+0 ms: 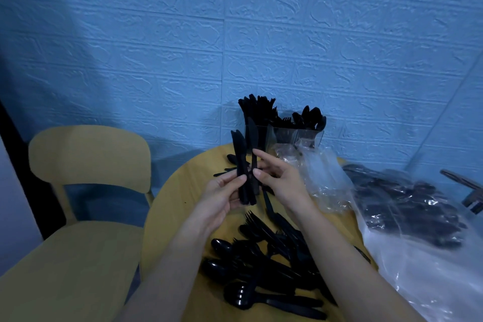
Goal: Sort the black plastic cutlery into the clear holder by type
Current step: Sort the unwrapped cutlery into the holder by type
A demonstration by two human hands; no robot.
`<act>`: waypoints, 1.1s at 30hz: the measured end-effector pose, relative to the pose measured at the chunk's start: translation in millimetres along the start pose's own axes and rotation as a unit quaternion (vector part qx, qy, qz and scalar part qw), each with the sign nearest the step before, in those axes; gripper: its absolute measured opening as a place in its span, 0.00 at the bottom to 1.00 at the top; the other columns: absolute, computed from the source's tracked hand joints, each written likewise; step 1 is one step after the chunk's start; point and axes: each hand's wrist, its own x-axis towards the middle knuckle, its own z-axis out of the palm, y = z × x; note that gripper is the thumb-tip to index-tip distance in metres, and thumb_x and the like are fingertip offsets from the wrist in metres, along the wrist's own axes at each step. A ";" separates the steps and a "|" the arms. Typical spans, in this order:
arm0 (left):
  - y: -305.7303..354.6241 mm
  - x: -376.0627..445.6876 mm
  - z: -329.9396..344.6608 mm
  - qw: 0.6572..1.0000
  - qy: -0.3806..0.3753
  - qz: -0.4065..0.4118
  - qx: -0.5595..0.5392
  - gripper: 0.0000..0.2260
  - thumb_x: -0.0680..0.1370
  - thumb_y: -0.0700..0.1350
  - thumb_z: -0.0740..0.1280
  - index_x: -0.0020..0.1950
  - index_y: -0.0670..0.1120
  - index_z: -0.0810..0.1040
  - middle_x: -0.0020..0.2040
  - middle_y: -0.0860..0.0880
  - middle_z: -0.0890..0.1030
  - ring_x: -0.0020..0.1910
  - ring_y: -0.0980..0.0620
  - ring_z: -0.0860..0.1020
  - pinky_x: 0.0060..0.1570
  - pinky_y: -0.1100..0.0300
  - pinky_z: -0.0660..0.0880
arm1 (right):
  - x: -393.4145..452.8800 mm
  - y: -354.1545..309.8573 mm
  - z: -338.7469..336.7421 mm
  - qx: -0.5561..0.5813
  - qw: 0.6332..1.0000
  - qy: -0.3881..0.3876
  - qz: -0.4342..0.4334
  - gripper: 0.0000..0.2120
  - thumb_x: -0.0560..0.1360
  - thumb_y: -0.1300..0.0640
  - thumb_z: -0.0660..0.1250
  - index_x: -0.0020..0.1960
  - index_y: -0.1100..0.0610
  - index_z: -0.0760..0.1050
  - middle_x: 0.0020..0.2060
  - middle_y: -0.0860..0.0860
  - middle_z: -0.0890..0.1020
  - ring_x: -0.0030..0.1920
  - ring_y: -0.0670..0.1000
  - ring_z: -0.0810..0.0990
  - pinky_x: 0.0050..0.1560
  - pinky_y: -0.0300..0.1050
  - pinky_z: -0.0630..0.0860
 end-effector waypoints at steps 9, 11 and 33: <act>7.3 12.7 5.6 0.997 0.004 0.032 0.074 0.09 0.79 0.40 0.63 0.56 0.48 0.80 0.44 0.46 0.85 0.42 0.49 0.84 0.37 0.58 0.81 | 12.3 0.8 -9.4 -0.096 0.994 -0.030 -0.030 0.22 0.75 0.65 0.68 0.63 0.45 0.72 0.43 0.48 0.77 0.36 0.37 0.74 0.43 0.30 0.74; 6.4 14.6 6.8 0.997 -0.012 0.032 0.069 0.09 0.80 0.41 0.63 0.57 0.49 0.80 0.47 0.47 0.85 0.43 0.49 0.84 0.40 0.57 0.81 | 14.6 0.4 -9.1 -0.122 0.991 -0.023 -0.044 0.23 0.75 0.64 0.68 0.63 0.44 0.70 0.46 0.49 0.75 0.37 0.39 0.72 0.42 0.27 0.72; 46.5 126.5 17.7 0.926 -0.059 0.119 0.352 0.15 0.76 0.34 0.67 0.61 0.43 0.78 0.45 0.49 0.82 0.34 0.65 0.79 0.46 0.69 0.75 | 142.7 -48.0 -61.0 -0.157 0.987 0.007 0.029 0.11 0.76 0.58 0.68 0.55 0.60 0.70 0.40 0.57 0.81 0.28 0.47 0.78 0.31 0.37 0.74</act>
